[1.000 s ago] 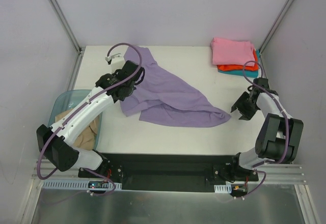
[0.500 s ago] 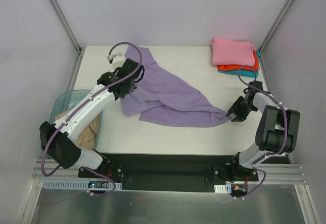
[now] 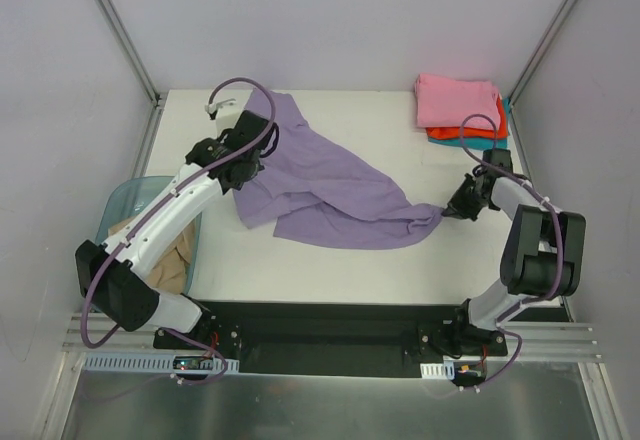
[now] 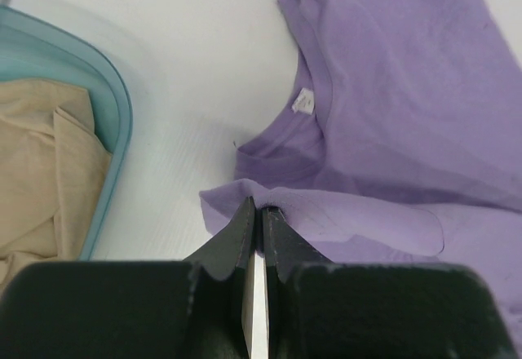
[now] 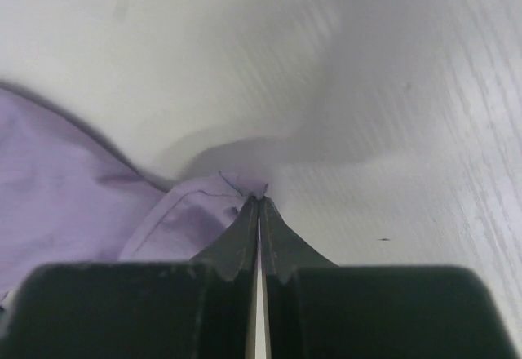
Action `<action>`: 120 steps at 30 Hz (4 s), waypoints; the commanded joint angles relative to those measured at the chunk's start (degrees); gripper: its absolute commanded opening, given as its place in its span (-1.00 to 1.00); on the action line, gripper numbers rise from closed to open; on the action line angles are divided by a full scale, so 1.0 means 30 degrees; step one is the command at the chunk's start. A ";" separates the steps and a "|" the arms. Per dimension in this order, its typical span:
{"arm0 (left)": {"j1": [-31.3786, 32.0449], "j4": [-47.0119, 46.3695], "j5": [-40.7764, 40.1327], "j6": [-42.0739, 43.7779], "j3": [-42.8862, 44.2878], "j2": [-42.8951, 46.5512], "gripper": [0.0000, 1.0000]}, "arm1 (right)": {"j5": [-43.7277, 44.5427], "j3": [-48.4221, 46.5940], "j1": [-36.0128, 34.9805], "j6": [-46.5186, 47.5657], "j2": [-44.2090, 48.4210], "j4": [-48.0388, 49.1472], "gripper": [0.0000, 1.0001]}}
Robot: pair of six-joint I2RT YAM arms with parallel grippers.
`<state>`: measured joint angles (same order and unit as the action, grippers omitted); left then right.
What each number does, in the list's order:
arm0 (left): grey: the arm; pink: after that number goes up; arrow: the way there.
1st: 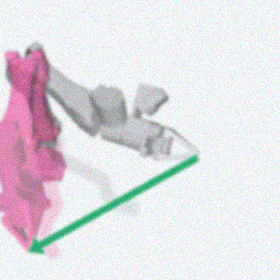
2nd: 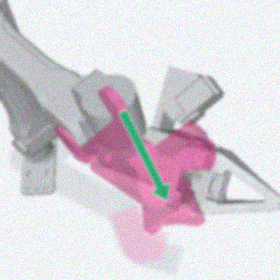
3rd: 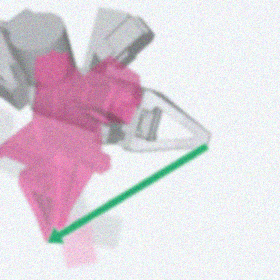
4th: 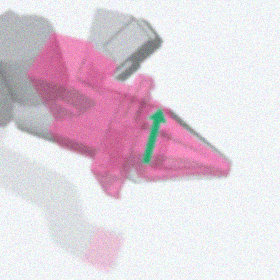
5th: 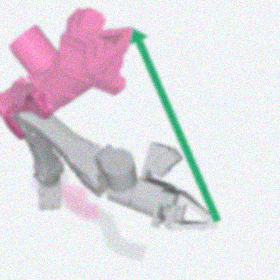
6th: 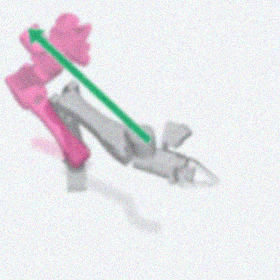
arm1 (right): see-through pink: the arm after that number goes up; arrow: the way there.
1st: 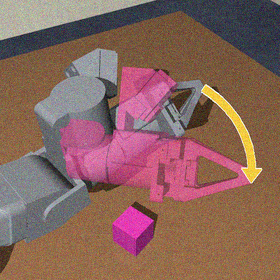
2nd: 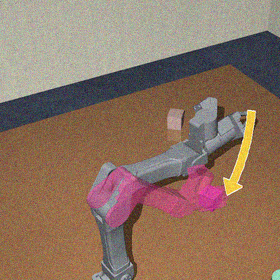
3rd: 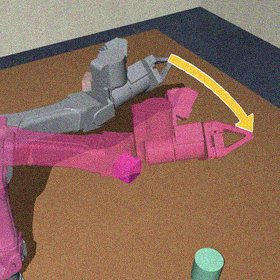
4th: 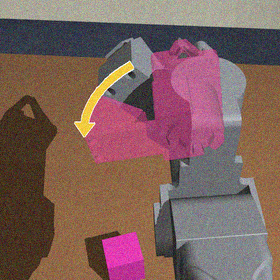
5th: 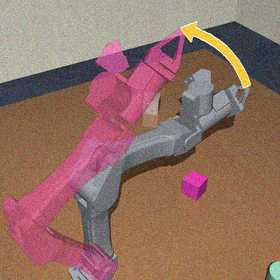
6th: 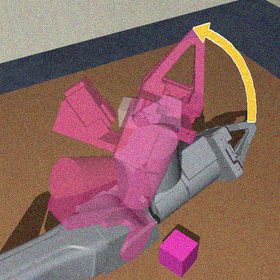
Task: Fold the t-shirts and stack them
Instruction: Flatten out the tshirt, then fold the flattened tshirt in 1/3 of the way
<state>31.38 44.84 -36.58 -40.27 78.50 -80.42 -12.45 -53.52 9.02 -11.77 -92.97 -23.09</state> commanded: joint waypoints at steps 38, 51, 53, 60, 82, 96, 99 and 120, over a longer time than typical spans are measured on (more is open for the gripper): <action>-0.0234 -1.0022 0.4650 1.5647 1.6316 0.3054 -1.00 | 0.6258 -1.8267 -0.0134 0.8875 1.3677 -0.3936 -0.99; -0.3281 -1.1050 0.8089 1.9370 1.2212 -1.0712 -1.00 | 0.4734 -0.7533 0.0042 0.7033 0.4721 0.1777 -0.98; -0.3281 -1.1021 0.8383 1.9401 1.2854 -1.3379 -1.00 | 0.4561 -0.7911 0.0071 0.6912 0.1528 0.2070 -0.99; -0.3514 -1.0992 1.0404 1.8113 1.3853 -1.7515 -1.00 | 0.2158 -1.1309 0.0100 0.6853 -0.5188 0.2013 -0.99; -0.3779 -1.1167 1.2162 1.2606 0.4345 -0.9204 -1.00 | 0.0456 -0.8123 0.0071 0.7761 -0.2207 0.1340 -0.92; -0.2022 -1.1168 0.9646 0.8181 -0.7202 0.1812 -1.00 | 0.3036 -0.6507 0.0217 0.9167 0.1602 -0.1588 -0.92; -0.1992 -1.0554 0.9905 0.7218 -0.8466 0.3863 -1.00 | 0.2948 -0.6390 0.0305 0.9665 0.2013 -0.2379 -0.93; 0.0440 -0.2352 0.8910 0.2819 -0.9993 0.6945 -1.00 | 0.3767 -0.5042 0.0627 0.9315 0.3011 -0.3874 -0.85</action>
<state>32.29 31.35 -9.15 -26.52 49.54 -60.36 -3.22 -68.47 10.41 17.58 -85.62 -32.86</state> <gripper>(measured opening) 0.011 0.071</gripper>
